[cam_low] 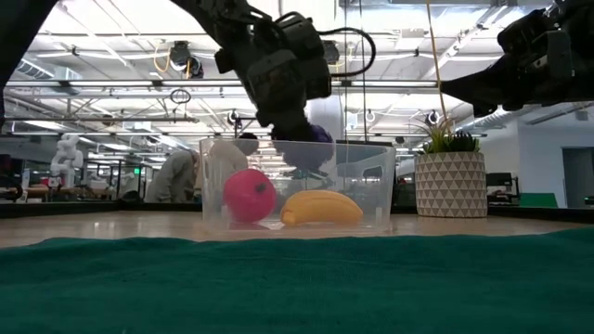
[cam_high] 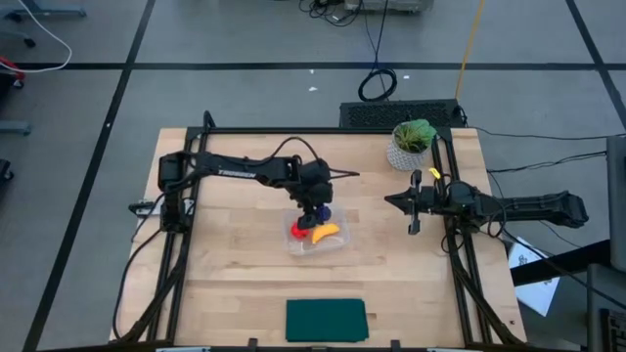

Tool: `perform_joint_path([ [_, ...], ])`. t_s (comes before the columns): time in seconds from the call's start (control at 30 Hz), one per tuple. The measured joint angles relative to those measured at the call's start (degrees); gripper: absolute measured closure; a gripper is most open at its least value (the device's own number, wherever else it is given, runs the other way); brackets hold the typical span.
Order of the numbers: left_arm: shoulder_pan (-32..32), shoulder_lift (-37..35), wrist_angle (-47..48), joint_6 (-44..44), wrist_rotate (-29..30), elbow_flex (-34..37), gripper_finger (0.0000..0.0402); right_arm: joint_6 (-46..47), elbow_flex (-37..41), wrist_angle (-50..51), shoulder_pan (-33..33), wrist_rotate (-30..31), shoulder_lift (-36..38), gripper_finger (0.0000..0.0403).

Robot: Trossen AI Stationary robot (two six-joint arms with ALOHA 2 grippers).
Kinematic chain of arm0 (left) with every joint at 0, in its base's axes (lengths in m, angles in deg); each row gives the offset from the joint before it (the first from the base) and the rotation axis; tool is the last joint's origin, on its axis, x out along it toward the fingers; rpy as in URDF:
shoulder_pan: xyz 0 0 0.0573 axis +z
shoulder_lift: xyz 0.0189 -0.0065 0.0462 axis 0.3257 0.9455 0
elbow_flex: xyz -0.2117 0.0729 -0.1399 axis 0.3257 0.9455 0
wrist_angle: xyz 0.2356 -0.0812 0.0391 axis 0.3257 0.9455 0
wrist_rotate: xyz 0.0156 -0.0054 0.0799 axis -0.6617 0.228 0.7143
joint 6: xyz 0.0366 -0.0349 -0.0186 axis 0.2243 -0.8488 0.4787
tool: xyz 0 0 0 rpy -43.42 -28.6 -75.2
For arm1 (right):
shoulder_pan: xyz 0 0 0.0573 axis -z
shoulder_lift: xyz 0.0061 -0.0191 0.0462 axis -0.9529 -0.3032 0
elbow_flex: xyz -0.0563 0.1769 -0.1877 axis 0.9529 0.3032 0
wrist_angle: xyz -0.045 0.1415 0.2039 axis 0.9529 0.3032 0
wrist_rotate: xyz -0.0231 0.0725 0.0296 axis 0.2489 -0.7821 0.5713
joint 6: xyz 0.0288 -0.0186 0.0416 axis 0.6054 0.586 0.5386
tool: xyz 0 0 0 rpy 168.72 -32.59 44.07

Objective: Pick and placing Produce into tupperware
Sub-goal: Put the purple grapes into the transparent bin

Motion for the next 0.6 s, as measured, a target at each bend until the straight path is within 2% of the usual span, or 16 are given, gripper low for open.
perform_joint_path([
  [0.33, -0.3, 2.2, 0.3, 2.6, 0.4, 0.0, 0.0172, -0.3, 0.0, -0.5, 0.0, 0.0, -0.8, 0.0403],
  [0.6, -0.7, 3.8, 0.2, 1.2, 0.9, 0.0, 0.0172, -0.6, 0.0, -0.6, 0.0, 0.0, -1.1, 0.0403],
])
